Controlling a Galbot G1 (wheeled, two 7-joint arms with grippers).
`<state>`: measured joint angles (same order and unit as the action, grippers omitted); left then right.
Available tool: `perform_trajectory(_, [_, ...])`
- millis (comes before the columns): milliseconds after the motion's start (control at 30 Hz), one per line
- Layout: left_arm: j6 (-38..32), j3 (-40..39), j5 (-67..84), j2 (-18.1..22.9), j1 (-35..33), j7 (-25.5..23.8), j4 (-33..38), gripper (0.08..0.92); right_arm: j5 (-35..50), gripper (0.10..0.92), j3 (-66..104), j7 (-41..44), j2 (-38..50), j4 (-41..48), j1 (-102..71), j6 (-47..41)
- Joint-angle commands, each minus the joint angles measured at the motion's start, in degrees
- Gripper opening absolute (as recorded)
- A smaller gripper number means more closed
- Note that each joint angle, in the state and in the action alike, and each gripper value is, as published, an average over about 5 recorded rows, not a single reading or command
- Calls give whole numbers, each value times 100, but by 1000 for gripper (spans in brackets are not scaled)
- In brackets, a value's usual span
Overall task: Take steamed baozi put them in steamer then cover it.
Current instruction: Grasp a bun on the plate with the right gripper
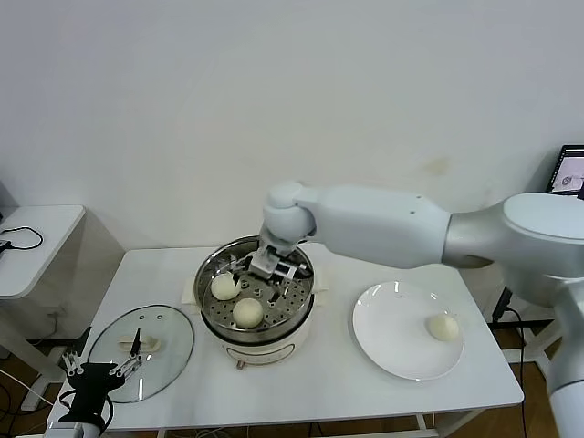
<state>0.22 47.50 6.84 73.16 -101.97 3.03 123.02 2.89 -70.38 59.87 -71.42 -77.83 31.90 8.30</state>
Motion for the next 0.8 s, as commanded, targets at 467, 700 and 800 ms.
perform_trajectory(467, [30, -82, -118, -76, -76, -11, 176, 823, -591, 823, 697, 482, 3749, -1058, -561, -1933])
perform_trajectory(700, [36, -154, -236, -32, -177, -8, 251, 823, -1118, 823, 1838, 410, 4546, -1027, -2134, -1853])
perform_trajectory(800, [35, -182, -277, -23, -234, -6, 257, 823, -1347, 823, 2494, 382, 4719, -987, -3029, -1835])
